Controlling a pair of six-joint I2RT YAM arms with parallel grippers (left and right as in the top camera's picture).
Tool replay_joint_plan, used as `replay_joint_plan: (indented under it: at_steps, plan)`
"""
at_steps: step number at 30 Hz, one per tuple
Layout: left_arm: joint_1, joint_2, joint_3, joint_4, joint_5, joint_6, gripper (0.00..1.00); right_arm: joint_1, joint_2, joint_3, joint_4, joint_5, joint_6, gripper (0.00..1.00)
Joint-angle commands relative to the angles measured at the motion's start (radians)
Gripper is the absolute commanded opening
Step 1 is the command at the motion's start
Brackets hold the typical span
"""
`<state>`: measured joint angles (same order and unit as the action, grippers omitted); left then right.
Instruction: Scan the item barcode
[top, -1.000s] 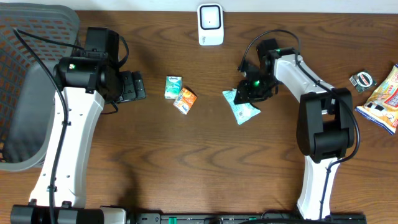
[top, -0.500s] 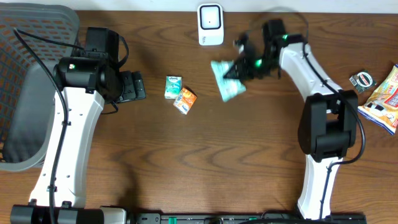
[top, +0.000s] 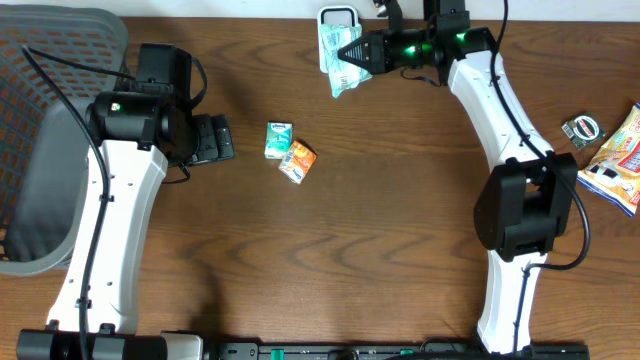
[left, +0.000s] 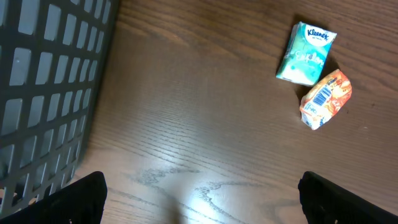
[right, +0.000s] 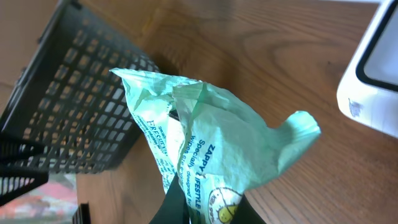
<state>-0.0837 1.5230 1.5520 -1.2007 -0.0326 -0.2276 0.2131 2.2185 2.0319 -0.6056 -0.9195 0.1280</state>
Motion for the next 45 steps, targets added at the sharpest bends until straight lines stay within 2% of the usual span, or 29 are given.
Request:
replay_joint_plan:
  at_steps: [1, 6, 26, 34, 37, 39, 41, 45]
  plan:
    - [0.005, 0.002, -0.002, -0.003, -0.010, 0.014, 0.98, 0.016, 0.003, 0.016, 0.005, 0.054, 0.115, 0.01]
    - [0.005, 0.002, -0.002, -0.003, -0.010, 0.014, 0.98, 0.025, 0.003, 0.016, -0.025, 0.053, 0.331, 0.01]
    - [0.005, 0.002, -0.002, -0.003, -0.010, 0.014, 0.98, 0.030, 0.003, 0.016, -0.080, 0.157, 0.327, 0.01]
    - [0.005, 0.002, -0.002, -0.003, -0.010, 0.014, 0.98, 0.037, 0.003, 0.016, -0.153, 0.340, 0.302, 0.01]
    - [0.005, 0.002, -0.002, -0.003, -0.010, 0.014, 0.98, 0.050, 0.003, 0.016, -0.211, 0.527, 0.256, 0.01]
    - [0.005, 0.002, -0.002, -0.003, -0.010, 0.014, 0.98, 0.066, 0.003, 0.015, -0.262, 0.741, 0.229, 0.01]
    - [0.005, 0.002, -0.002, -0.003, -0.010, 0.014, 0.98, 0.102, 0.006, 0.011, -0.332, 1.106, 0.203, 0.01]
    - [0.005, 0.002, -0.002, -0.003, -0.010, 0.014, 0.98, 0.155, 0.008, -0.045, -0.352, 1.455, 0.142, 0.01]
